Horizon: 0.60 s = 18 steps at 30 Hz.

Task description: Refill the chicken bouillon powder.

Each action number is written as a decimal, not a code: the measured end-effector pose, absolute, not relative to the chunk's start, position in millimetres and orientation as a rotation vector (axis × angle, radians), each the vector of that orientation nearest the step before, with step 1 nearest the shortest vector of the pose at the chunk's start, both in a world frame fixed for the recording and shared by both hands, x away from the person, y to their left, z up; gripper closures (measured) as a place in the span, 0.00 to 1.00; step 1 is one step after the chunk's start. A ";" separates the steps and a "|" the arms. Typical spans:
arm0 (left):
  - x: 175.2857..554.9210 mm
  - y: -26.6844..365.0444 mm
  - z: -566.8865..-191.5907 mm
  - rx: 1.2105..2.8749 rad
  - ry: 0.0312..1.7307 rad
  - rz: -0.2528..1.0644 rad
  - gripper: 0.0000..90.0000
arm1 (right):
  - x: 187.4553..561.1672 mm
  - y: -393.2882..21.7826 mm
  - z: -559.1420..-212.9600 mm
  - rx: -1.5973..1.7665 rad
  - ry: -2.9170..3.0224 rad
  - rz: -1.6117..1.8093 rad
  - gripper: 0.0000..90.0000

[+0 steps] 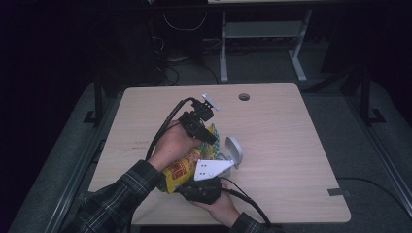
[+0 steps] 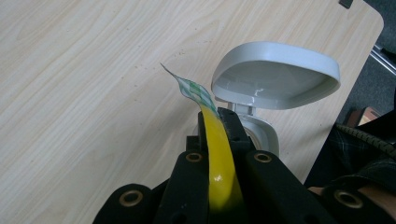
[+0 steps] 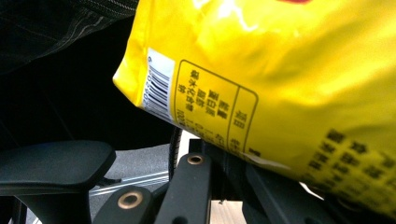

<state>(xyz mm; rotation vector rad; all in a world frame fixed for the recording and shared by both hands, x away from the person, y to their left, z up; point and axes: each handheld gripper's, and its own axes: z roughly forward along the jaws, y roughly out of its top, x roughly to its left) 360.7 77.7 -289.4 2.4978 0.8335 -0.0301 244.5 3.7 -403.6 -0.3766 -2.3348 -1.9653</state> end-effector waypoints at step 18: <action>360.6 74.9 -288.9 2.507 0.831 -0.026 1.00 | 244.0 3.1 -402.4 -0.379 -2.324 -1.972 1.00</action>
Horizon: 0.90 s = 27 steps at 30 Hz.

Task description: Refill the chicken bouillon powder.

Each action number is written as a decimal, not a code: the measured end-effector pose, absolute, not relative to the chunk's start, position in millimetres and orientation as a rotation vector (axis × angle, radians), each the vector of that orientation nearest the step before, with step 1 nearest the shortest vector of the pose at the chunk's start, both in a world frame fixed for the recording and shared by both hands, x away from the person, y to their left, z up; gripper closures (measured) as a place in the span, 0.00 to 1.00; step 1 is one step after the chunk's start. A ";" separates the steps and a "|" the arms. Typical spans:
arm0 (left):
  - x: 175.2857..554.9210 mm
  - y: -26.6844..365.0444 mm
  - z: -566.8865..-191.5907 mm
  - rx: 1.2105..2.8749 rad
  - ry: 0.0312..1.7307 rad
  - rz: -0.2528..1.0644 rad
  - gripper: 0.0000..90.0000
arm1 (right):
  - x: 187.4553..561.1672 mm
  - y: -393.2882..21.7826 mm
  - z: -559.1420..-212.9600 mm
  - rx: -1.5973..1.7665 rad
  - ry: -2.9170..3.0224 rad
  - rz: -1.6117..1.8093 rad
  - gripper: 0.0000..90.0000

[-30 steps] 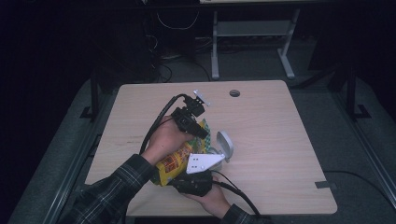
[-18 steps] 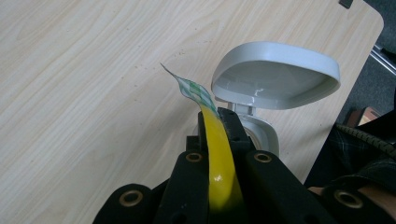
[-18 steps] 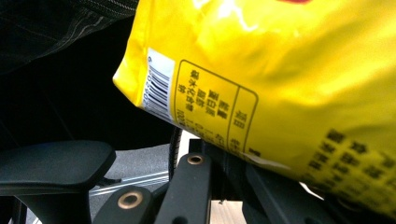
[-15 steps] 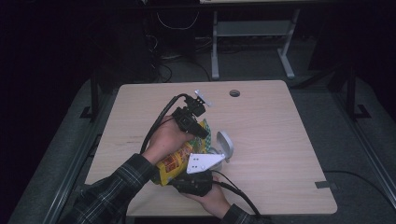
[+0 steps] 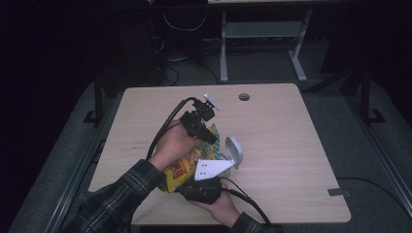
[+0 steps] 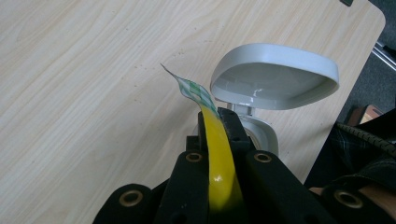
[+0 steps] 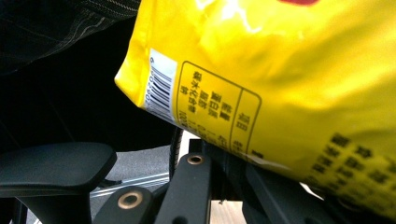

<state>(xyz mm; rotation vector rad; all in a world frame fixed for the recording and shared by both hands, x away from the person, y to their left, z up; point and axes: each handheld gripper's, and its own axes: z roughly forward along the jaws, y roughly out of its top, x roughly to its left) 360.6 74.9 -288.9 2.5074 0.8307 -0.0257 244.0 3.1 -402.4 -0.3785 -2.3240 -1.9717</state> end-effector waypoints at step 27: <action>360.3 73.0 -287.3 2.513 0.835 -0.025 1.00 | 242.6 3.2 -400.1 -0.374 -2.322 -1.974 1.00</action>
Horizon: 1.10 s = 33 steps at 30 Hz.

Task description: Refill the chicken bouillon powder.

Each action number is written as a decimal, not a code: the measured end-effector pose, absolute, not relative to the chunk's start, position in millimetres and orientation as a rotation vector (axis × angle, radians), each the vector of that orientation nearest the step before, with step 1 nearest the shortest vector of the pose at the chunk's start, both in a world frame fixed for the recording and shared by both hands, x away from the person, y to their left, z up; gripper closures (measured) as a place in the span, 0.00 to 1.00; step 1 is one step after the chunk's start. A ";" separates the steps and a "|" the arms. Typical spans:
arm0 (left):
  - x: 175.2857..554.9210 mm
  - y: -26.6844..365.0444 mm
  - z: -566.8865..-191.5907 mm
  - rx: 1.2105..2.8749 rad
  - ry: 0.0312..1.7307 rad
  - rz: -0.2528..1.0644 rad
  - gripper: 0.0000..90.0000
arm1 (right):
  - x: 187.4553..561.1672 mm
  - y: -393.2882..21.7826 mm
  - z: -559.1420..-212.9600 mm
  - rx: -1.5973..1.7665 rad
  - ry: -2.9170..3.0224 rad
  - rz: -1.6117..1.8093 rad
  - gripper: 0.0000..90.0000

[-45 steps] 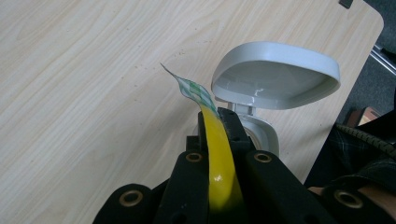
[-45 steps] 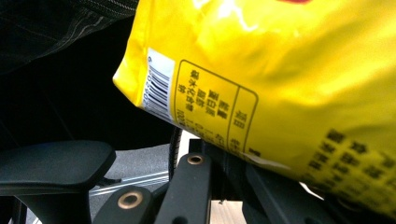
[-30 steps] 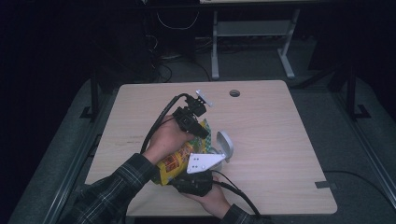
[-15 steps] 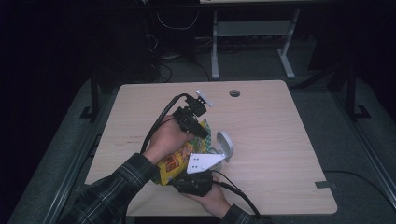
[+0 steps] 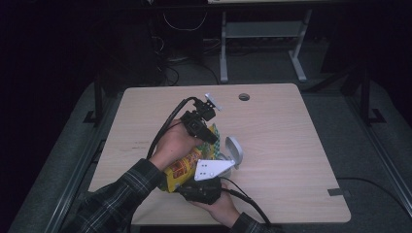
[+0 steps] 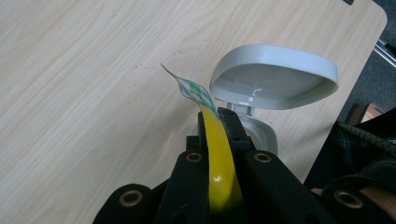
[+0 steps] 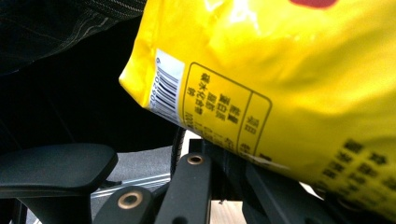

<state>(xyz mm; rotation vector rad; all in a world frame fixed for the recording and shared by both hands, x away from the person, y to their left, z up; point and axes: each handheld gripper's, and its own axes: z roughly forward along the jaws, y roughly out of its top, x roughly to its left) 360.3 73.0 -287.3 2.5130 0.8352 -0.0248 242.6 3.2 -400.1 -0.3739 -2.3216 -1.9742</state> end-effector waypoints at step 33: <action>360.8 69.3 -285.8 2.535 0.824 -0.016 1.00 | 241.9 3.2 -398.6 -0.366 -2.314 -1.987 1.00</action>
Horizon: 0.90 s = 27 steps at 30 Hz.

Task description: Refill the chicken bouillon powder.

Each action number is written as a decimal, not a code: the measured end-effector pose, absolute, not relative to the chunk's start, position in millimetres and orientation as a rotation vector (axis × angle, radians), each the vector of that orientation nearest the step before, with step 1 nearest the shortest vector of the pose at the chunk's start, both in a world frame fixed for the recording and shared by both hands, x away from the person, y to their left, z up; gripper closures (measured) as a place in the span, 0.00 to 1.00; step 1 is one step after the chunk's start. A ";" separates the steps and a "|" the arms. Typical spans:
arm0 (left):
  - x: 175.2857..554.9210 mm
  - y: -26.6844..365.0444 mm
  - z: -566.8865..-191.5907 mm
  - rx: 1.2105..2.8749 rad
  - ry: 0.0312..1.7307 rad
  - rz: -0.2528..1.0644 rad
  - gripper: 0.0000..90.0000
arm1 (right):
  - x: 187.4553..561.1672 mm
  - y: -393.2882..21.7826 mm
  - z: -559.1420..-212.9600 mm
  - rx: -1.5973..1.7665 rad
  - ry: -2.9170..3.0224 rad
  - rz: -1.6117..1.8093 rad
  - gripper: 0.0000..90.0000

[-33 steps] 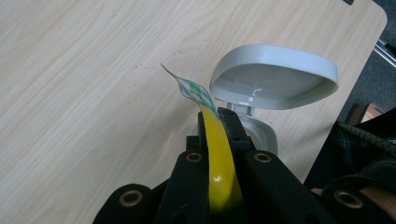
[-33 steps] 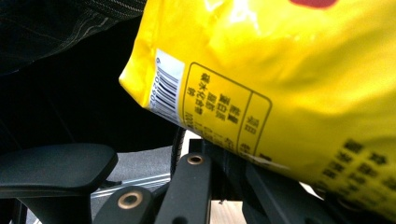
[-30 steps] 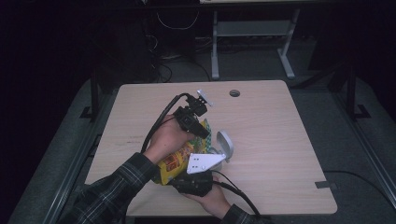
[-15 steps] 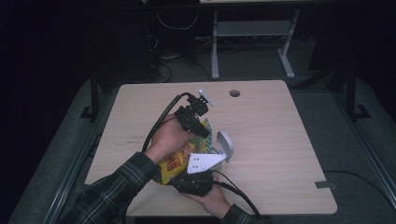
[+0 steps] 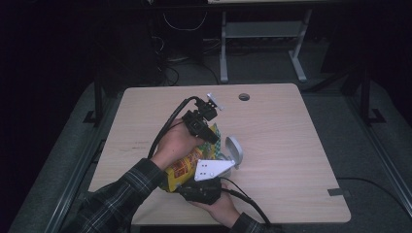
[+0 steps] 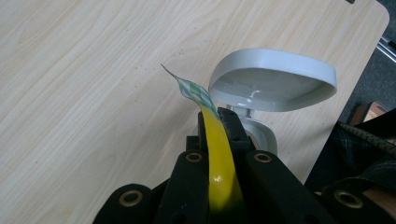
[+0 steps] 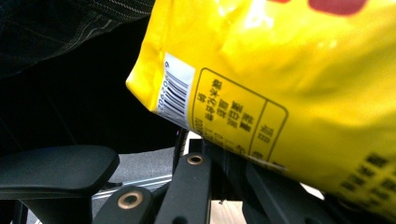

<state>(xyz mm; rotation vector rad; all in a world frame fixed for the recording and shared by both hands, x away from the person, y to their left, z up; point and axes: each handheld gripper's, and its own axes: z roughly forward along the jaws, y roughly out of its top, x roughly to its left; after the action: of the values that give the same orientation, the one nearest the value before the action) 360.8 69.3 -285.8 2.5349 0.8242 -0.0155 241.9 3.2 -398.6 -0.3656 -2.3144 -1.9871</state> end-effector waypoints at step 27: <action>361.5 67.4 -285.4 2.550 0.815 -0.009 1.00 | 242.0 3.3 -398.0 -0.359 -2.308 -1.995 1.00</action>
<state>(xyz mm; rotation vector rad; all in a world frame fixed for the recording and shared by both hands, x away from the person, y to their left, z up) 361.5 67.4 -285.4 2.5496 0.8146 -0.0088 242.0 3.3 -398.0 -0.3590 -2.3082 -1.9949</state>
